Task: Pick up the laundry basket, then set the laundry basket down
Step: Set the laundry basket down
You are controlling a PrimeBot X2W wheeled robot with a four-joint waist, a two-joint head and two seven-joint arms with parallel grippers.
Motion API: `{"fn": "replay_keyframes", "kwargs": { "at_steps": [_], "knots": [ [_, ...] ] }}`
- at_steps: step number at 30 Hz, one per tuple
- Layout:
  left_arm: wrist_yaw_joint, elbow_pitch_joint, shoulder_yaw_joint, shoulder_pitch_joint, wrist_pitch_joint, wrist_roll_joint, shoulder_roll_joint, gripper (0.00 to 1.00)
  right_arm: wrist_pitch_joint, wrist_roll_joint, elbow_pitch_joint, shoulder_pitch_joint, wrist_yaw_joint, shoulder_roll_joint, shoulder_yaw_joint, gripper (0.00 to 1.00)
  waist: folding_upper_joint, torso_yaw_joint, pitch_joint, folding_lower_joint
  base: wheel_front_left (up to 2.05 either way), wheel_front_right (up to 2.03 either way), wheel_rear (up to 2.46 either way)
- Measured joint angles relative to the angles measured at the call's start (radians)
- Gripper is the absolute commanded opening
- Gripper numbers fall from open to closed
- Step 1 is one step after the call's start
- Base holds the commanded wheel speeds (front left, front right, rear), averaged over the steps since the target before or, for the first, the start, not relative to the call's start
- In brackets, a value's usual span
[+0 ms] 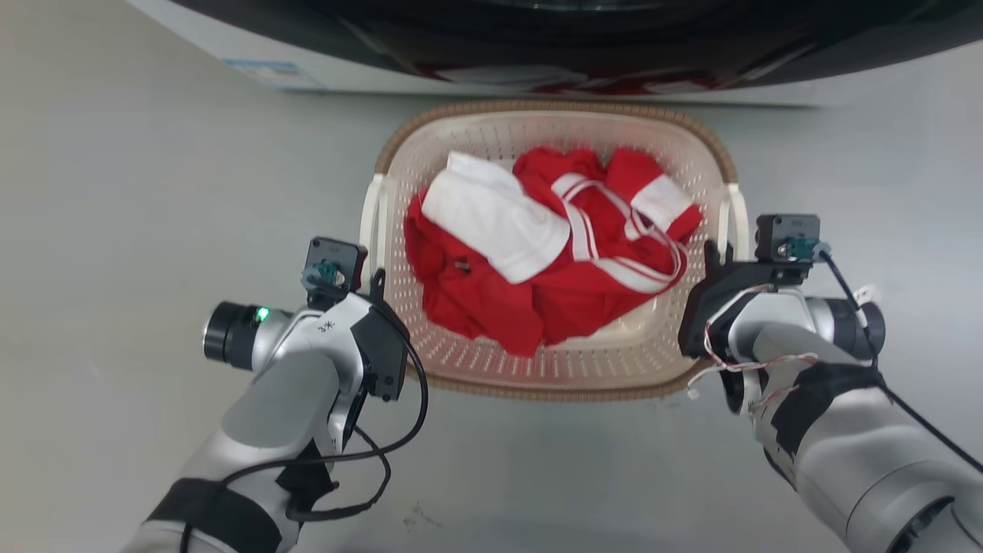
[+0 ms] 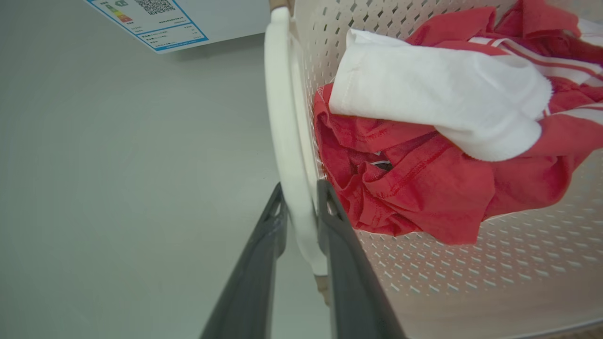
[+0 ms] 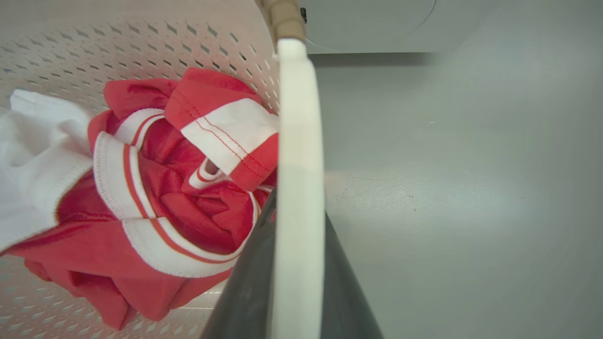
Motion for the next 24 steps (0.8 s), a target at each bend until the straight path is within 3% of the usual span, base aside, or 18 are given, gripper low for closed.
{"fn": "replay_keyframes", "kwargs": {
  "at_steps": [11, 24],
  "knots": [
    [0.003, -0.002, -0.008, -0.053, -0.022, -0.003, -0.002, 0.0, -0.024, -0.008, 0.022, -0.06, 0.004, -0.005, -0.005, 0.0, 0.0, 0.023, 0.13, 0.0, 0.0, 0.0, 0.0],
    [0.007, 0.021, -0.02, -0.086, -0.047, -0.01, -0.006, 0.0, -0.049, -0.017, 0.028, -0.084, 0.004, -0.004, -0.008, 0.0, -0.0001, 0.036, 0.165, -0.0003, 0.0, 0.0, 0.0]
  ]
}}
